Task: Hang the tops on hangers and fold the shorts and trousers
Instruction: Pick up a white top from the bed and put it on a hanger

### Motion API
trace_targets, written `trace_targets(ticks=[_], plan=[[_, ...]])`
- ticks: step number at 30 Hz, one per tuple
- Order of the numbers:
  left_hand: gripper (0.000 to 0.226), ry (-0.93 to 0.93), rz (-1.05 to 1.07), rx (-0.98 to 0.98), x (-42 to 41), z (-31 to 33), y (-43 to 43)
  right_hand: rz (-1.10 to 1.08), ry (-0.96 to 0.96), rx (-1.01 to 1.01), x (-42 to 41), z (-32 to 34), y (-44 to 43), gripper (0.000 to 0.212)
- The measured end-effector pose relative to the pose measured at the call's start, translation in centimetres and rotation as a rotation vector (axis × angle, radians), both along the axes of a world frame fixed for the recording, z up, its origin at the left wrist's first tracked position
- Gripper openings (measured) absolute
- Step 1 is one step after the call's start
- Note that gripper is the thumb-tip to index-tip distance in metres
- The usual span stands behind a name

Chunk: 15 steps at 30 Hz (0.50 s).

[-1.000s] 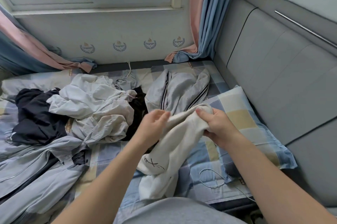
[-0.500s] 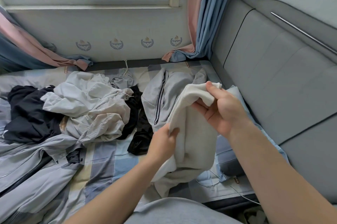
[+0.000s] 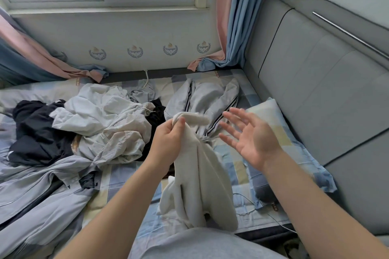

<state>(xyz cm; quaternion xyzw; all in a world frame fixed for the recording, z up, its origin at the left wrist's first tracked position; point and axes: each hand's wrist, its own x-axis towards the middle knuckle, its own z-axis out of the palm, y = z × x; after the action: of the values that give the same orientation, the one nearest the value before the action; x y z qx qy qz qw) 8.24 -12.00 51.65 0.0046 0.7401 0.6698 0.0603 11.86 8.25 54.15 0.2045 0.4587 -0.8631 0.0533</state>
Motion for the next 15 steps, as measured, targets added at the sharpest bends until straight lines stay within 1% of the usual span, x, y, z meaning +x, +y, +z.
trace_targets(ticks=[3, 6, 8, 9, 12, 14, 15], plan=[[0.03, -0.037, 0.084, 0.031, -0.2, 0.9, -0.3, 0.071, 0.015, 0.12, 1.3, -1.2, -1.6, 0.022], [0.019, -0.107, 0.084, 0.134, -0.4, 1.9, -0.9, 0.114, 0.04, 0.34, 2.5, -2.4, -3.4, 0.012], [0.02, -0.134, 0.081, 0.187, -0.4, 2.6, -1.0, 0.182, 0.067, 0.501, 3.0, -3.6, -4.6, 0.011], [0.023, -0.146, 0.079, 0.227, -0.3, 3.0, -1.0, 0.229, 0.09, 0.57, 3.2, -4.1, -5.1, 0.017], [0.023, -0.188, 0.024, 0.368, 0.3, 4.5, -0.6, 0.34, 0.171, 0.715, 3.3, -5.2, -6.5, 0.049], [0.023, -0.197, -0.016, 0.416, 0.9, 5.2, -0.1, 0.328, 0.209, 0.802, 3.0, -5.5, -7.3, 0.064], [0.023, -0.195, -0.029, 0.428, 1.1, 5.5, 0.2, 0.3, 0.228, 0.841, 2.8, -5.9, -7.6, 0.065]])
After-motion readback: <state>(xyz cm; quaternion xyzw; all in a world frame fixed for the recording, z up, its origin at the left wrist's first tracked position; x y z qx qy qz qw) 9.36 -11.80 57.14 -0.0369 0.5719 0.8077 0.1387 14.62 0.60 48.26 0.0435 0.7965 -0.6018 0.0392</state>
